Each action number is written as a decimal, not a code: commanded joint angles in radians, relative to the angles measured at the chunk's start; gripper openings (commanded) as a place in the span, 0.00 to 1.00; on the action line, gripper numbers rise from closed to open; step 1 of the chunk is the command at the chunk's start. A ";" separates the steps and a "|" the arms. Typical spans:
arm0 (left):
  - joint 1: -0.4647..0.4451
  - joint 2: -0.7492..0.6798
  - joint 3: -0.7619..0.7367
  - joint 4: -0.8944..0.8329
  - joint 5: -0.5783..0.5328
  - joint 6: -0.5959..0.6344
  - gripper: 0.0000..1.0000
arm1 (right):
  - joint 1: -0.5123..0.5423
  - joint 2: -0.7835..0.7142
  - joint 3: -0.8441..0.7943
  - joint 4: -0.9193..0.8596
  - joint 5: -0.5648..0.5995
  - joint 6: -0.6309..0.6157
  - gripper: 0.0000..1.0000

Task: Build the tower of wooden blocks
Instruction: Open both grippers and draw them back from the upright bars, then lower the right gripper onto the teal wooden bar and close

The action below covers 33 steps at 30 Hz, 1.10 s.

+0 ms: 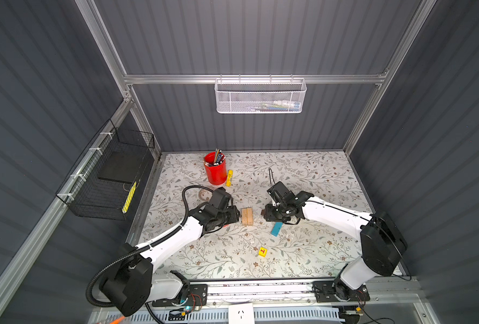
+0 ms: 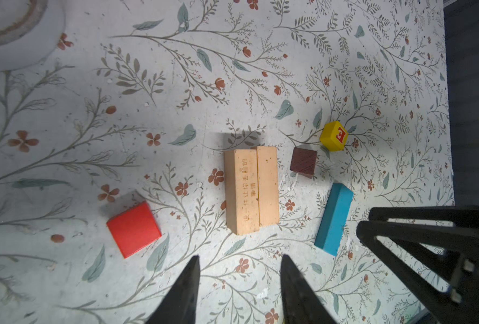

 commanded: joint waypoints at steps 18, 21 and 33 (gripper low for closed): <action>0.004 -0.104 -0.009 -0.057 0.002 0.214 0.53 | 0.033 0.021 -0.113 -0.081 0.086 0.368 0.80; 0.004 -0.101 -0.009 -0.053 -0.006 0.238 0.54 | 0.033 0.045 -0.088 -0.101 0.114 0.396 0.79; 0.004 -0.113 -0.003 -0.048 -0.029 0.264 0.56 | 0.037 0.131 -0.021 -0.123 0.157 0.418 0.70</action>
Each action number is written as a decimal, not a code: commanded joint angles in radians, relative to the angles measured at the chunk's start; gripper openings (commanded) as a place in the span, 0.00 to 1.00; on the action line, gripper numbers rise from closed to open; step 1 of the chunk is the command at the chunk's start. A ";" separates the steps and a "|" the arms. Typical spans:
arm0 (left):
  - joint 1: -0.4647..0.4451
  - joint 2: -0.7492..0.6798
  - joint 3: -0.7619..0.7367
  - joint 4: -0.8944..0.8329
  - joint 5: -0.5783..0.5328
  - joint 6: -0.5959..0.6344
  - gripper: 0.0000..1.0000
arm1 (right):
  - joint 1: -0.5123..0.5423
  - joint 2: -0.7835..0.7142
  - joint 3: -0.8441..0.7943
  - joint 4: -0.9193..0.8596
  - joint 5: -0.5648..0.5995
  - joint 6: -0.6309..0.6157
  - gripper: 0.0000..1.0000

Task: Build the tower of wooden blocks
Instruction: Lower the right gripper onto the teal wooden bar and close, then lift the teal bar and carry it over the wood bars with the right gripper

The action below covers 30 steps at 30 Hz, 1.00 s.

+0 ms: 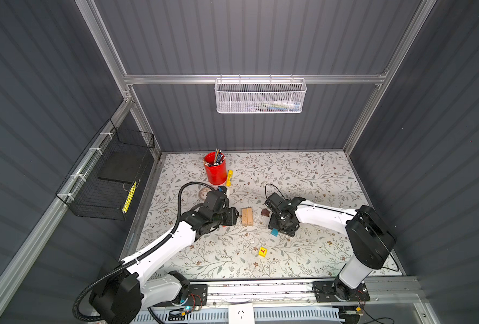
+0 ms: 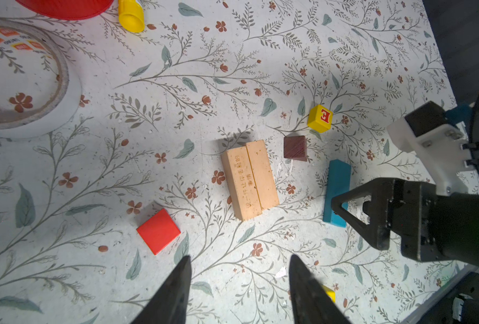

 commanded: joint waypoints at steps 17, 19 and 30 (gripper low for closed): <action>0.004 0.019 0.023 -0.003 -0.043 0.042 0.57 | 0.006 0.130 0.087 -0.006 0.052 -0.033 0.44; 0.004 0.023 0.024 -0.001 -0.045 0.042 0.57 | 0.006 0.129 0.078 0.010 0.046 -0.040 0.39; 0.004 0.023 0.033 -0.004 -0.047 0.015 0.57 | 0.006 0.069 0.056 0.008 0.065 -0.159 0.23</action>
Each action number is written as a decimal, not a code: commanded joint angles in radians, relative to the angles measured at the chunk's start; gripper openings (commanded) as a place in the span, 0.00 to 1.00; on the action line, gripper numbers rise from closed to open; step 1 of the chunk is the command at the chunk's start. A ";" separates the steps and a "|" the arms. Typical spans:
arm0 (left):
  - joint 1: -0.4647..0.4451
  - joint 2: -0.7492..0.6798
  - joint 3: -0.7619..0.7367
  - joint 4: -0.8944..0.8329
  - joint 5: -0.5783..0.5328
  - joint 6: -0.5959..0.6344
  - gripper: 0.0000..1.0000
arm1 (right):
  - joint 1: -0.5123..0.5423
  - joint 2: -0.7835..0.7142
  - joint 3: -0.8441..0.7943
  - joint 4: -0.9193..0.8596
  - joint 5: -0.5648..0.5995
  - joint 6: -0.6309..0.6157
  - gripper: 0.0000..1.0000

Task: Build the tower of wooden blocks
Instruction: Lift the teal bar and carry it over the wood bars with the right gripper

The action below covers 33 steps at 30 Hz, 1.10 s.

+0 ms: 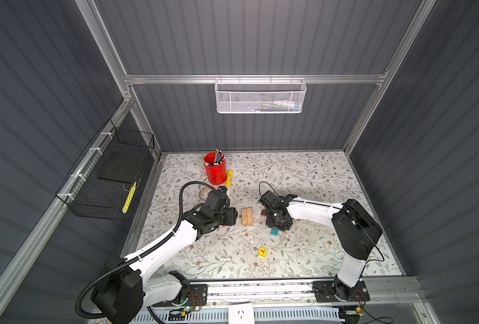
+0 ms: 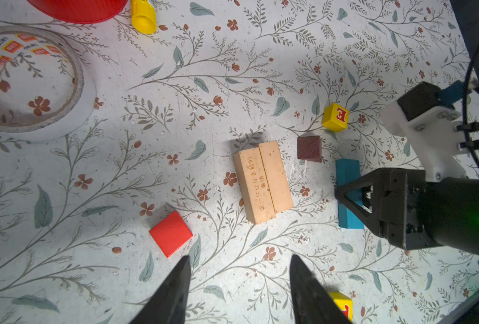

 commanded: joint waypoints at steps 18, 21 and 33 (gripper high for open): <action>0.007 -0.071 -0.002 -0.003 -0.103 -0.111 0.56 | 0.033 -0.108 0.257 -0.280 0.054 -0.226 0.22; 0.010 -0.068 0.000 -0.016 -0.120 -0.119 0.56 | 0.043 -0.077 0.328 -0.304 0.056 -0.232 0.23; 0.074 -0.033 0.002 0.003 -0.122 -0.179 0.55 | 0.053 0.095 0.598 -0.363 0.044 -0.204 0.25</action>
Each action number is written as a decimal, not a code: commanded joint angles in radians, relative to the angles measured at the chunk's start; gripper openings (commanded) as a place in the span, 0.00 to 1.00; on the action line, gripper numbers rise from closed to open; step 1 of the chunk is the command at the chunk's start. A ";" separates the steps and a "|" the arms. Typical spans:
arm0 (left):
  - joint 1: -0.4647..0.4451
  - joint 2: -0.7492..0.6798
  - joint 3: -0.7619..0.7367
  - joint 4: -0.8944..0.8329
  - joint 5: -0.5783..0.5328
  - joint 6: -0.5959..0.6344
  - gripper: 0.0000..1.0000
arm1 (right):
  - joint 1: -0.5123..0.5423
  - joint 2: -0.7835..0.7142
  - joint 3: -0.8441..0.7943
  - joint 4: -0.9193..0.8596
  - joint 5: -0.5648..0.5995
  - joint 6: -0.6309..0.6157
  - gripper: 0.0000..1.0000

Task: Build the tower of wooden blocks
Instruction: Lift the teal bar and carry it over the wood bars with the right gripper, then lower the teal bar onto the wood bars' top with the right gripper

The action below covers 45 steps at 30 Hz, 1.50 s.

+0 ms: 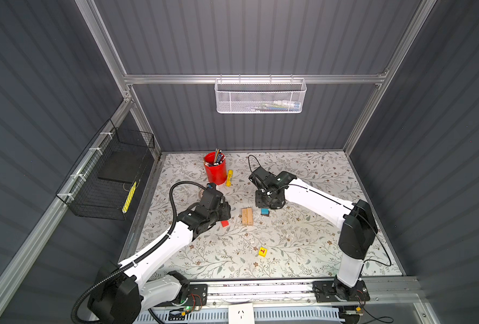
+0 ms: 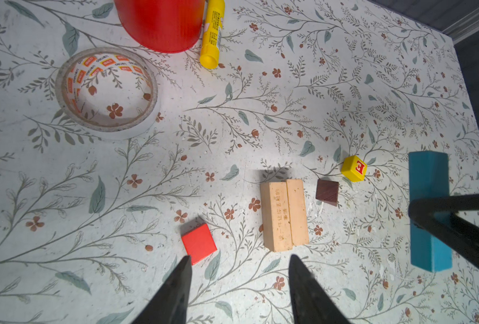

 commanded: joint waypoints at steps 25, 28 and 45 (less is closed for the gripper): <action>0.131 0.018 -0.056 0.012 0.041 -0.083 0.55 | 0.094 0.300 0.267 -0.074 -0.037 0.094 0.25; 0.133 0.018 -0.061 0.014 0.039 -0.088 0.55 | 0.100 0.308 0.248 -0.066 -0.028 0.104 0.25; 0.132 0.013 -0.063 0.000 0.028 -0.105 0.56 | 0.106 0.345 0.220 -0.026 -0.050 0.106 0.24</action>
